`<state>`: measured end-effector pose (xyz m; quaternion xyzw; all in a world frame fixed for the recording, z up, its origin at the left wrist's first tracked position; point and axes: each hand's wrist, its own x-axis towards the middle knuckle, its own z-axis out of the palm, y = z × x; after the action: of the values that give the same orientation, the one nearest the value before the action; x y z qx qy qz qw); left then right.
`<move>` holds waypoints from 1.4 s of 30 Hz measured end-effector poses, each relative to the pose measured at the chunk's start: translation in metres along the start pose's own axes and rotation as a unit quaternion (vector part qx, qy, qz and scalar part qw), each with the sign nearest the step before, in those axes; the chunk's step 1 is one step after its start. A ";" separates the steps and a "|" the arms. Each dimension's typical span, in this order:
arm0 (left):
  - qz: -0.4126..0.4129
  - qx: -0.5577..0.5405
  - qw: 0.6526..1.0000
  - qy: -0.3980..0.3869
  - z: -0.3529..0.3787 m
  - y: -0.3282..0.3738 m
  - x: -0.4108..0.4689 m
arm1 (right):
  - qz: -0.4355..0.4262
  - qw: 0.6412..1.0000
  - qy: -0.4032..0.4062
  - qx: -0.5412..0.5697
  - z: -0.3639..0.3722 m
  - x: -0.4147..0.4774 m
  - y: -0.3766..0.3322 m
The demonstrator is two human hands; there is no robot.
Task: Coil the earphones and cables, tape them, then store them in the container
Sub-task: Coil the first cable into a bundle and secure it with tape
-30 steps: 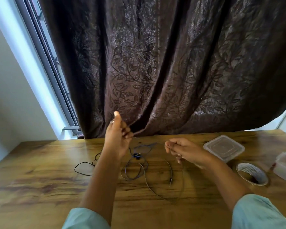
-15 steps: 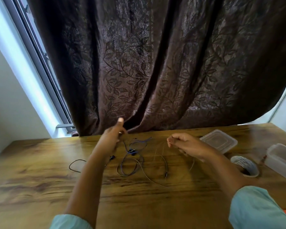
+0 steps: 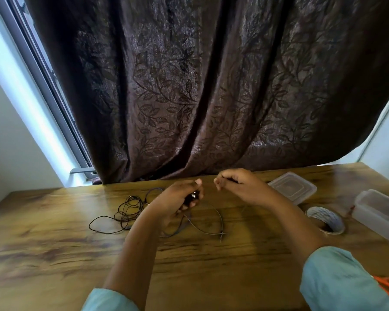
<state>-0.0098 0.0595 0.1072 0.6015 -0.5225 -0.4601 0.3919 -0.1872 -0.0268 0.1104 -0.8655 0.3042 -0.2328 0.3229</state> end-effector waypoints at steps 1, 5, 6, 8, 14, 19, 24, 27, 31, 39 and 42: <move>-0.005 -0.003 1.000 0.018 -0.004 -0.002 -0.002 | 0.008 1.000 -0.008 0.012 0.000 -0.003 0.003; -0.069 -0.025 0.991 0.108 -0.036 -0.024 -0.008 | 0.057 0.997 -0.010 0.054 -0.006 -0.016 0.019; -0.090 -0.034 0.987 0.127 -0.042 -0.030 -0.009 | 0.073 0.995 -0.009 0.063 -0.008 -0.018 0.021; -0.130 -0.033 0.981 0.139 -0.045 -0.036 -0.012 | 0.088 0.994 -0.013 0.068 -0.008 -0.021 0.025; -0.178 0.106 0.968 -0.145 -0.011 -0.032 -0.027 | 0.069 0.996 -0.001 0.053 -0.004 -0.012 0.021; -0.156 0.308 0.915 -0.208 0.030 -0.033 -0.014 | 0.037 0.999 0.009 0.006 -0.001 -0.002 0.019; -0.134 0.354 0.895 -0.235 0.030 -0.039 -0.005 | 0.013 1.000 -0.013 -0.019 0.003 -0.003 0.016; -0.043 0.267 0.953 -0.138 0.017 -0.028 -0.002 | 0.012 0.999 -0.023 -0.048 0.005 -0.003 0.015; 0.034 -0.005 0.998 -0.045 0.012 -0.009 0.003 | -0.010 0.999 -0.013 -0.045 0.009 0.000 0.007; 0.069 0.036 0.992 0.104 0.009 -0.017 0.012 | -0.010 0.999 -0.008 -0.038 0.004 0.000 0.018; 0.030 0.023 0.976 0.213 -0.025 -0.038 0.009 | 0.027 0.999 0.009 -0.042 -0.009 -0.012 0.038</move>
<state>0.0246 0.0562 0.0761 0.6790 -0.4550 -0.2970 0.4937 -0.2153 -0.0456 0.0881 -0.8675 0.3399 -0.2189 0.2900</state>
